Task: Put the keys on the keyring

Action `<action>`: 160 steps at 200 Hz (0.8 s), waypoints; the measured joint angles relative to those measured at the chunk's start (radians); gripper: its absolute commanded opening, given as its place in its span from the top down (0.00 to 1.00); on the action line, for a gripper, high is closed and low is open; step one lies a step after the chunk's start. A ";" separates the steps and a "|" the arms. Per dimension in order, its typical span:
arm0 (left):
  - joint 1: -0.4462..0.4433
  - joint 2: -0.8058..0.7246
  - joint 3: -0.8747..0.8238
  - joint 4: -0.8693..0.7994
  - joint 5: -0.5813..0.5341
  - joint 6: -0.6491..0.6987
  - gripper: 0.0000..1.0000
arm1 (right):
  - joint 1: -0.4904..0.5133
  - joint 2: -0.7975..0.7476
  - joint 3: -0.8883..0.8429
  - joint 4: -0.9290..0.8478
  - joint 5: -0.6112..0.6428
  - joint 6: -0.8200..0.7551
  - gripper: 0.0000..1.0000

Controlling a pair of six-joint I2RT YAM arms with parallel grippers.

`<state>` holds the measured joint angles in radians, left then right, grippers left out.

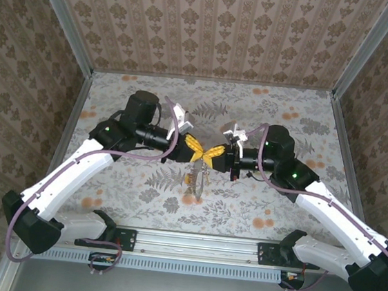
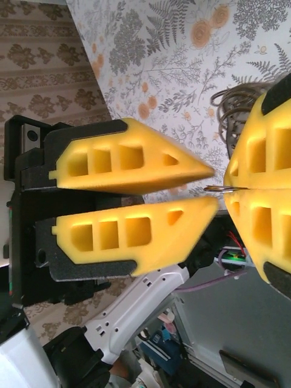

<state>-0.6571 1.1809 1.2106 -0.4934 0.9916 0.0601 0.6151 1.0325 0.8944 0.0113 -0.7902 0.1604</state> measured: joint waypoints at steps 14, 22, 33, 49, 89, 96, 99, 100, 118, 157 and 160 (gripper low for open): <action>0.018 -0.026 -0.021 0.024 0.000 -0.024 0.75 | -0.004 -0.023 -0.030 0.039 0.016 0.029 1.00; 0.029 -0.040 -0.031 0.041 0.003 -0.037 0.74 | -0.004 -0.042 -0.062 0.084 0.034 0.057 1.00; 0.042 -0.056 -0.045 0.072 0.011 -0.060 0.72 | -0.004 -0.074 -0.128 0.169 0.071 0.100 1.00; 0.055 -0.062 -0.056 0.116 0.029 -0.090 0.70 | -0.004 -0.121 -0.236 0.293 0.126 0.162 1.00; 0.050 -0.035 -0.057 0.188 0.071 -0.127 0.61 | -0.002 -0.136 -0.290 0.447 0.190 0.246 1.00; 0.047 -0.031 -0.058 0.203 0.073 -0.134 0.58 | -0.002 -0.136 -0.290 0.481 0.193 0.260 1.00; 0.046 -0.030 -0.058 0.207 0.073 -0.139 0.57 | -0.001 -0.135 -0.290 0.494 0.193 0.264 1.00; 0.046 -0.029 -0.058 0.208 0.074 -0.140 0.57 | -0.001 -0.135 -0.290 0.502 0.193 0.266 1.00; 0.034 -0.019 -0.058 0.242 0.080 -0.150 0.52 | 0.008 -0.126 -0.290 0.573 0.193 0.290 1.00; 0.023 0.006 -0.058 0.298 0.088 -0.163 0.57 | 0.034 -0.095 -0.290 0.644 0.193 0.322 1.00; 0.023 0.008 -0.058 0.302 0.089 -0.163 0.58 | 0.035 -0.094 -0.290 0.644 0.193 0.323 1.00</action>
<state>-0.6346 1.1885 1.1530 -0.1913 1.0801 -0.1032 0.6502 0.9382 0.6044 0.6556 -0.5972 0.4831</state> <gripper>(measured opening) 0.454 0.064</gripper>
